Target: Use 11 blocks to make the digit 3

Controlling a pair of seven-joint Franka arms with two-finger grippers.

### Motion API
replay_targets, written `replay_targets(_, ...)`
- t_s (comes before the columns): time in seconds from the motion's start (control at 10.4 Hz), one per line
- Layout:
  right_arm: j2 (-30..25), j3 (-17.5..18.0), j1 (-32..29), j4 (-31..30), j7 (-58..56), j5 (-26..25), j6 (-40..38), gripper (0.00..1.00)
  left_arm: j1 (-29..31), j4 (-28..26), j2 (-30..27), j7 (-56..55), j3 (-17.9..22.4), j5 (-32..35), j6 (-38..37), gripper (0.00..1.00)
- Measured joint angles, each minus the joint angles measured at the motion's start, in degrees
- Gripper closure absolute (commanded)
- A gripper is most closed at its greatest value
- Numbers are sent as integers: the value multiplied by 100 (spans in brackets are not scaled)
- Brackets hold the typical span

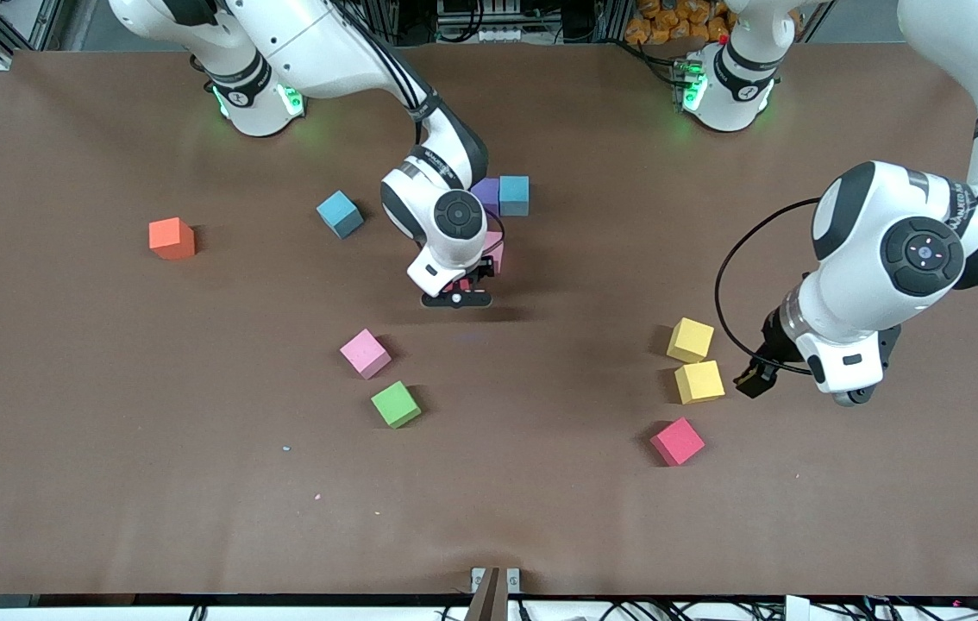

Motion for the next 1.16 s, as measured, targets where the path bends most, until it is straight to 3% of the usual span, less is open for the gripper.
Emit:
replay_targets(0.29, -29, -11, -5, 88, 0, 0, -85, 0, 13, 188, 0, 95, 1, -105, -192, 0)
replay_targets(0.77, -733, -14, -161, 660, -156, 131, -1526, 0, 102, 402, 0, 713, 7, -112, -487, 0)
replay_targets(1.16, -963, -39, -943, 658, -748, 152, -1848, 0, 148, 499, 272, 1994, 111, -112, -467, 0)
